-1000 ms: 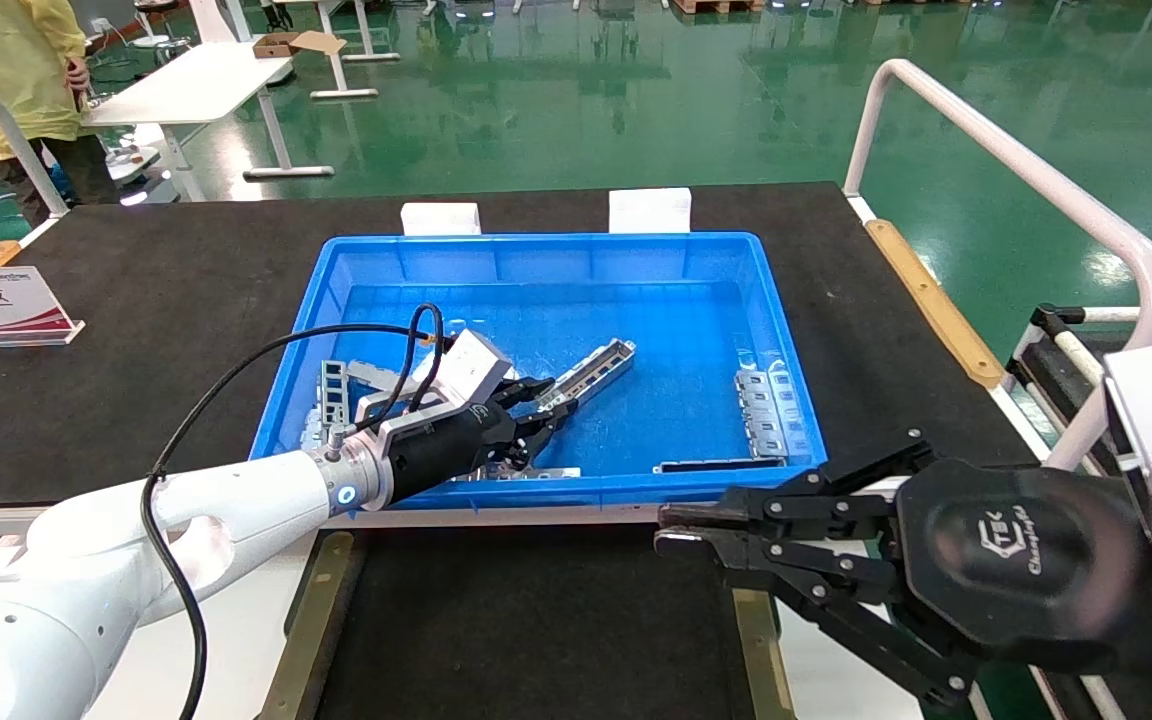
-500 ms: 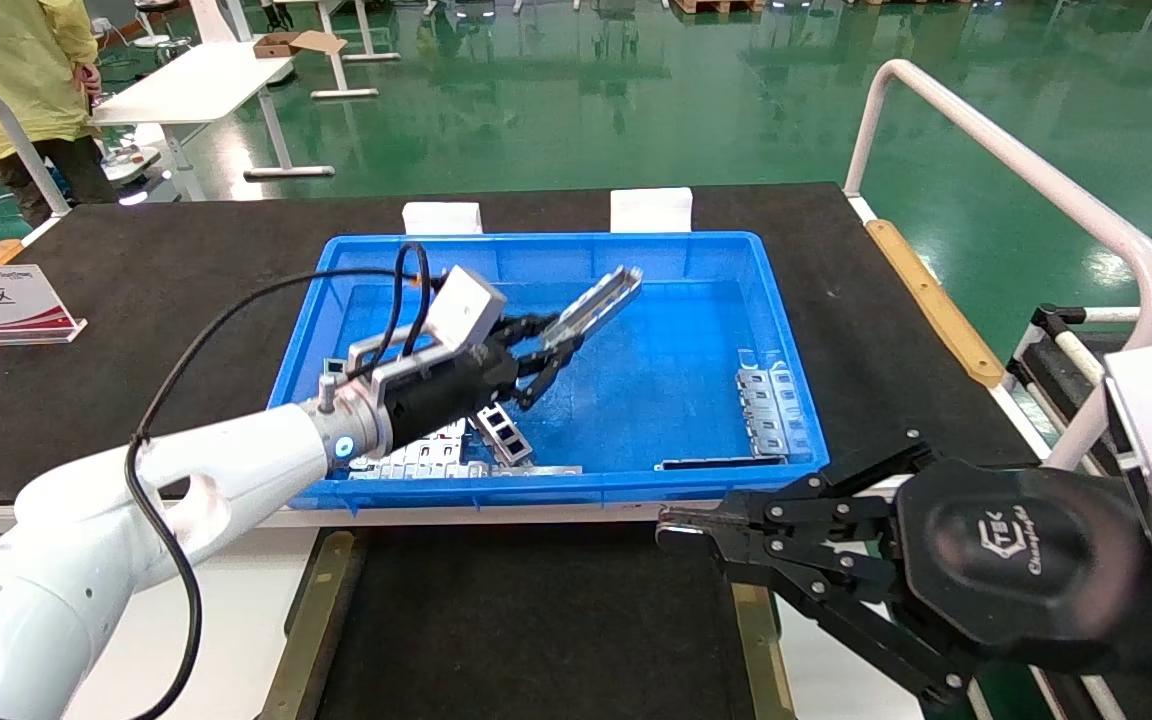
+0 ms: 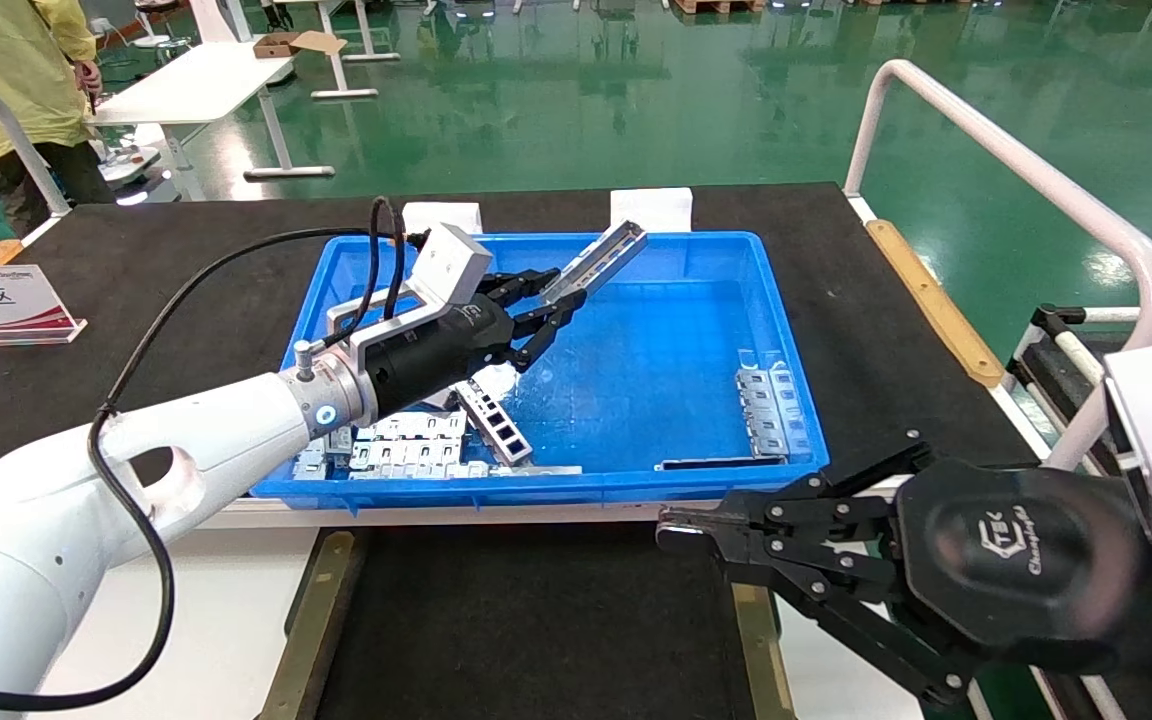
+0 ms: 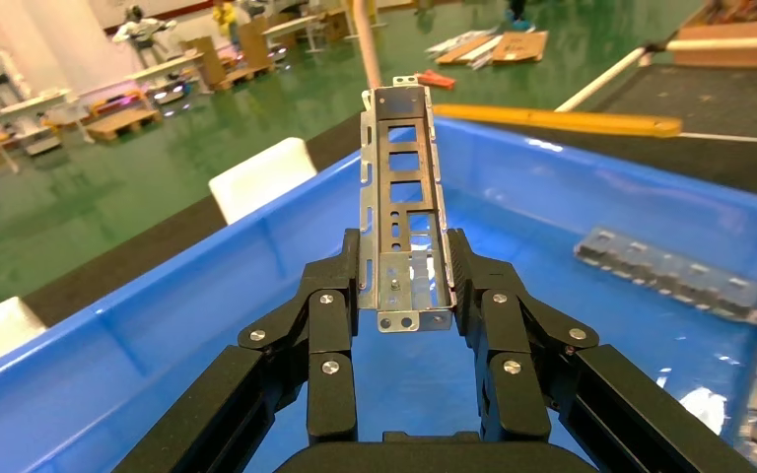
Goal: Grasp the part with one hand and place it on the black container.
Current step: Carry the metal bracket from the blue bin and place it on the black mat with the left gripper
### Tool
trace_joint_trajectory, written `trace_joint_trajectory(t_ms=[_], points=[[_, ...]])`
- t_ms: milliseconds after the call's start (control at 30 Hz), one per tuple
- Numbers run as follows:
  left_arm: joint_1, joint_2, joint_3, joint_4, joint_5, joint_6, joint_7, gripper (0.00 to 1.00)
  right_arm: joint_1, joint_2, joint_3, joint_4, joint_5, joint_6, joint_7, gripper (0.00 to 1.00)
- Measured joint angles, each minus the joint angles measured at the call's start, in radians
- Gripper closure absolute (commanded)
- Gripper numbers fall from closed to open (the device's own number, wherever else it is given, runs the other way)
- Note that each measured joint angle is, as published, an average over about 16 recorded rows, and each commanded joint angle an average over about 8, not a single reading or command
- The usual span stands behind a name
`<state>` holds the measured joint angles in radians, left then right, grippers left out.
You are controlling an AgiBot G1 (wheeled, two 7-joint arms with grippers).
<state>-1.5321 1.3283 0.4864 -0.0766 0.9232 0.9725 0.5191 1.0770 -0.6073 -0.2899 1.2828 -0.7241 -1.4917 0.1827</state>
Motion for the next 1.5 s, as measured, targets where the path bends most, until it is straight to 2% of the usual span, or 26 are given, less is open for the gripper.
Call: trace_joint_trajectory(t_ms=[533,833,1100,1500], points=[[0.024,-0.101,-0.013,0.026,-0.028,0.328,0.005,1.0,0.0,0.0,-0.001,0.0,0.001,0.0,-0.001,1.0],[0.074,-0.156,-0.01,-0.011,-0.038,0.535,-0.04,1.0,0.0,0.001,-0.002,0.0,0.001,0.001,-0.001,1.0],[0.205,-0.221,0.016,-0.187,-0.089,0.624,-0.163,1.0,0.0,0.001,-0.002,0.0,0.001,0.001,-0.001,1.0],[0.435,-0.379,0.071,-0.498,-0.202,0.596,-0.354,1.0,0.001,0.001,-0.003,0.0,0.002,0.001,-0.001,1.0]])
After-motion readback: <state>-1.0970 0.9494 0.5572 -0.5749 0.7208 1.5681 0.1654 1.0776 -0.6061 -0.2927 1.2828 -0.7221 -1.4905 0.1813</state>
